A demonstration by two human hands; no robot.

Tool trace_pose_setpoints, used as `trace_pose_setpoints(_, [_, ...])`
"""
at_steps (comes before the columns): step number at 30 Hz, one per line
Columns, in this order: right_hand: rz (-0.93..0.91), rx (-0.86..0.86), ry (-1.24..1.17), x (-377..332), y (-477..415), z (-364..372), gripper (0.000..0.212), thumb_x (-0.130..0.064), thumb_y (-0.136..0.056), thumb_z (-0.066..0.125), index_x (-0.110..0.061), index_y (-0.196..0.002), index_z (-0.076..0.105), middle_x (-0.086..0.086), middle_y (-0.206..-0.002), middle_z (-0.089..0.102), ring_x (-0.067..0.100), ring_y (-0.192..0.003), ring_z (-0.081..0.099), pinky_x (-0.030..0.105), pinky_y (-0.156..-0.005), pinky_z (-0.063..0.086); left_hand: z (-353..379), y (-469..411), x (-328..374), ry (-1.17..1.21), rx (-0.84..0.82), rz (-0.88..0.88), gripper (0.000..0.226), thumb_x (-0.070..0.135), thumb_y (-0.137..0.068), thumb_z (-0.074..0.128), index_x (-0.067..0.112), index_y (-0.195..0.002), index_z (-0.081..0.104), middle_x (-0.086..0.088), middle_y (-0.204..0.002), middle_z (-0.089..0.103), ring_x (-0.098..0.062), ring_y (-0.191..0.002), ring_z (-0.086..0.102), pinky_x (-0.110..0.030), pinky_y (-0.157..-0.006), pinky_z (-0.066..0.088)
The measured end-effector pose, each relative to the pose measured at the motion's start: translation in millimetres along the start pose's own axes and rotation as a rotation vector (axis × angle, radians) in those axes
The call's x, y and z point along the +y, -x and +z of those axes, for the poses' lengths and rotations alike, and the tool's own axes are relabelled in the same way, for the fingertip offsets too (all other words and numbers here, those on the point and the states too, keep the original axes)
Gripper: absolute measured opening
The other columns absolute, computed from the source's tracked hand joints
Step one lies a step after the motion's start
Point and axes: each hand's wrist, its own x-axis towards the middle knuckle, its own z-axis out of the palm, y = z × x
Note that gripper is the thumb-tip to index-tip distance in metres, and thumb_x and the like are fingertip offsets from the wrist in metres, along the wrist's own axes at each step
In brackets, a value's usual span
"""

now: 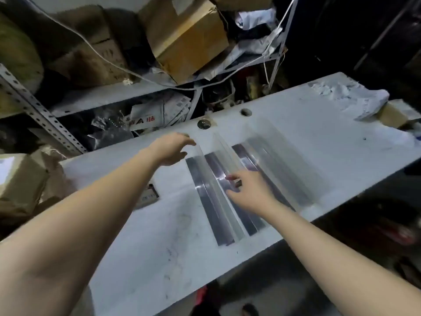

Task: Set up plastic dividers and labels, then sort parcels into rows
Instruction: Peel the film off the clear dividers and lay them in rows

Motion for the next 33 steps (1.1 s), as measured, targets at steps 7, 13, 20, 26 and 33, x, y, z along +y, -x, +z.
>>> trace_pose_setpoints(7, [0.153, -0.013, -0.038, 23.9, 8.5, 48.6, 0.039, -0.026, -0.091, 0.073, -0.025, -0.13, 0.066, -0.011, -0.114, 0.069, 0.005, -0.099, 0.064, 0.033, -0.09, 0.058, 27.8, -42.0, -24.5, 0.075, 0.017, 0.181, 0.036, 0.014, -0.089, 0.075, 0.021, -0.124, 0.071, 0.001, -0.13, 0.063, -0.022, -0.121, 0.059, -0.043, -0.097, 0.051])
trace_pose_setpoints(13, [0.206, 0.049, -0.067, 34.7, 16.1, 64.7, 0.032, -0.021, -0.093, 0.072, -0.024, -0.124, 0.07, -0.014, -0.111, 0.07, 0.002, -0.093, 0.066, 0.028, -0.086, 0.059, 37.6, -50.4, -40.0, 0.172, 0.121, 0.232, 0.021, 0.012, -0.081, 0.084, 0.017, -0.101, 0.078, -0.002, -0.106, 0.066, -0.027, -0.103, 0.061, -0.046, -0.083, 0.052])
trace_pose_setpoints(20, [0.249, 0.101, -0.042, 37.2, 22.3, 69.5, 0.02, -0.025, -0.093, 0.072, -0.021, -0.112, 0.076, -0.01, -0.097, 0.074, 0.006, -0.084, 0.068, 0.03, -0.081, 0.061, 38.2, -52.1, -39.5, 0.055, 0.105, 0.276, 0.013, 0.024, -0.082, 0.084, 0.026, -0.092, 0.075, 0.008, -0.101, 0.065, -0.021, -0.101, 0.054, -0.041, -0.078, 0.043])
trace_pose_setpoints(26, [0.274, 0.149, -0.024, 35.6, 23.0, 75.3, 0.015, -0.025, -0.094, 0.072, -0.021, -0.107, 0.077, -0.008, -0.093, 0.075, 0.008, -0.083, 0.068, 0.028, -0.079, 0.061, 39.9, -56.3, -45.5, 0.075, 0.052, 0.263, 0.006, 0.03, -0.085, 0.081, 0.03, -0.09, 0.077, 0.016, -0.099, 0.067, -0.016, -0.099, 0.045, -0.04, -0.082, 0.039])
trace_pose_setpoints(33, [0.285, 0.147, -0.014, 34.4, 22.6, 78.2, 0.009, -0.023, -0.095, 0.07, -0.022, -0.101, 0.075, -0.009, -0.088, 0.072, 0.007, -0.08, 0.066, 0.023, -0.074, 0.058, 44.2, -57.7, -47.4, 0.097, 0.063, 0.287, 0.002, 0.028, -0.087, 0.078, 0.028, -0.087, 0.076, 0.02, -0.097, 0.067, -0.015, -0.099, 0.042, -0.036, -0.086, 0.035])
